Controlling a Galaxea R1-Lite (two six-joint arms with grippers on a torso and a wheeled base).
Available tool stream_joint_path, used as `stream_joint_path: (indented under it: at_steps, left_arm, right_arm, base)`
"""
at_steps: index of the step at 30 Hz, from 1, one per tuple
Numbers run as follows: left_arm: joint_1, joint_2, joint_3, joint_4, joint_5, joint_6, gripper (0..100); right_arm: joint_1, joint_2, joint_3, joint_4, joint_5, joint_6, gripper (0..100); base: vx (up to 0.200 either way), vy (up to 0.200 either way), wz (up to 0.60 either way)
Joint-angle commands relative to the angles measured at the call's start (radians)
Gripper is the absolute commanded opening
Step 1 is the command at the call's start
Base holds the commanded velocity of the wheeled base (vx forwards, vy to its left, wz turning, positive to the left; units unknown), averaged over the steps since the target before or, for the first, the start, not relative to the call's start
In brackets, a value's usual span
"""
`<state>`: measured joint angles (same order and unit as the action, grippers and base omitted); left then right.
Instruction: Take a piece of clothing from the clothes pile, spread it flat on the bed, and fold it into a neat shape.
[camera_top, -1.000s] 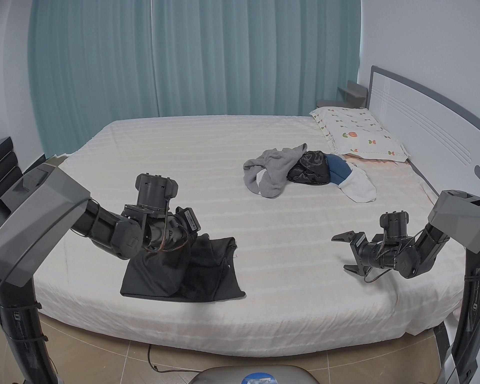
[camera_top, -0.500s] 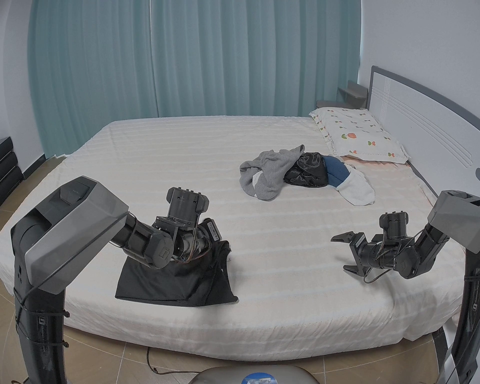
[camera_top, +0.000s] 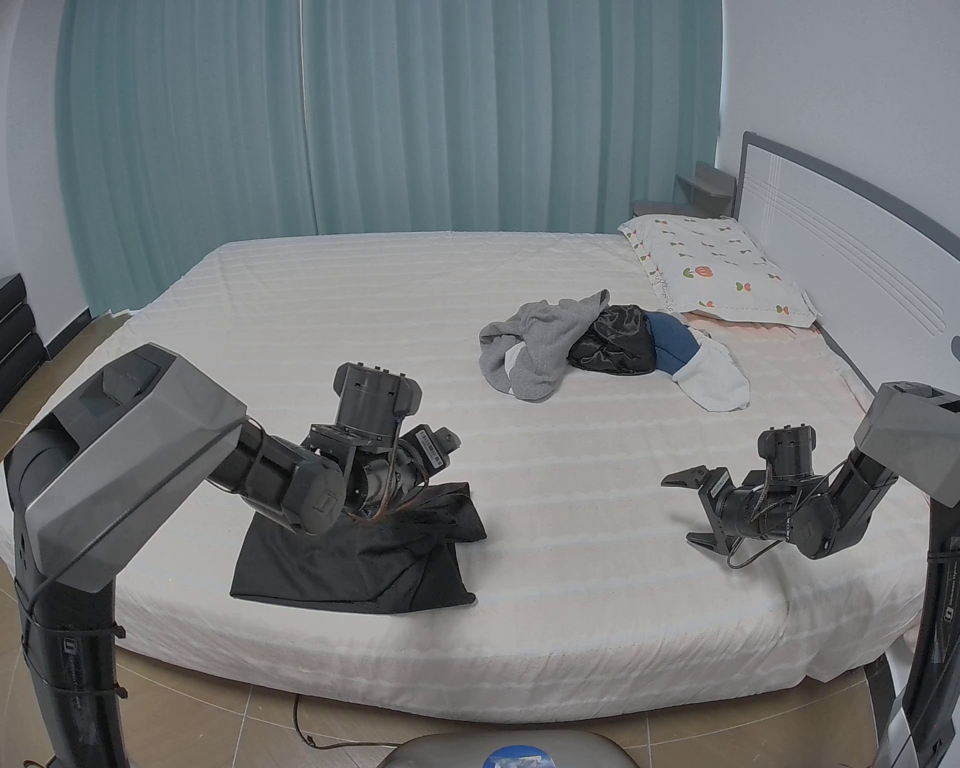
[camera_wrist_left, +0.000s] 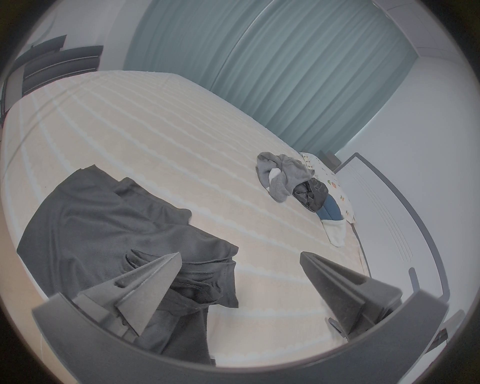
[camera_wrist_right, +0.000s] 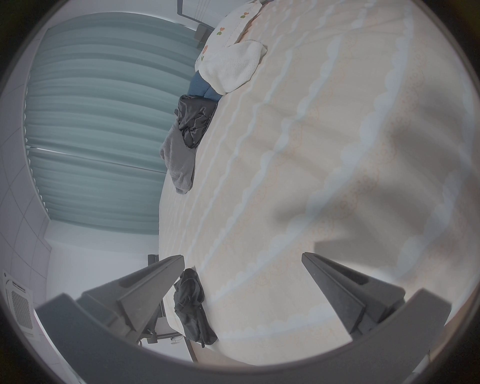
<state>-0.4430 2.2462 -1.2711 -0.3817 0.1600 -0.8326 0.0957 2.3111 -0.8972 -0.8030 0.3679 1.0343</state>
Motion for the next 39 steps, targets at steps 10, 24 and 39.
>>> stream_joint_path:
  at_steps: [10,24,39]
  left_arm:
    - [0.153,-0.096,0.217,-0.086,-0.126,-0.137,100]
    - [0.351,-0.092,0.457,-0.355,-0.287,-0.206,100]
    - [0.395,-0.040,0.455,-0.381,-0.370,-0.266,100]
  right_arm:
    - [0.009,0.007,0.001,-0.001,-0.007,-0.008,100]
    - [0.048,-0.021,-0.002,0.002,-0.049,-0.026,100]
    - [0.256,-0.065,-0.028,0.108,-0.273,-0.161,100]
  base:
    - [0.000,0.060,0.00]
    - [0.000,0.200,0.00]
    - [0.000,0.200,0.00]
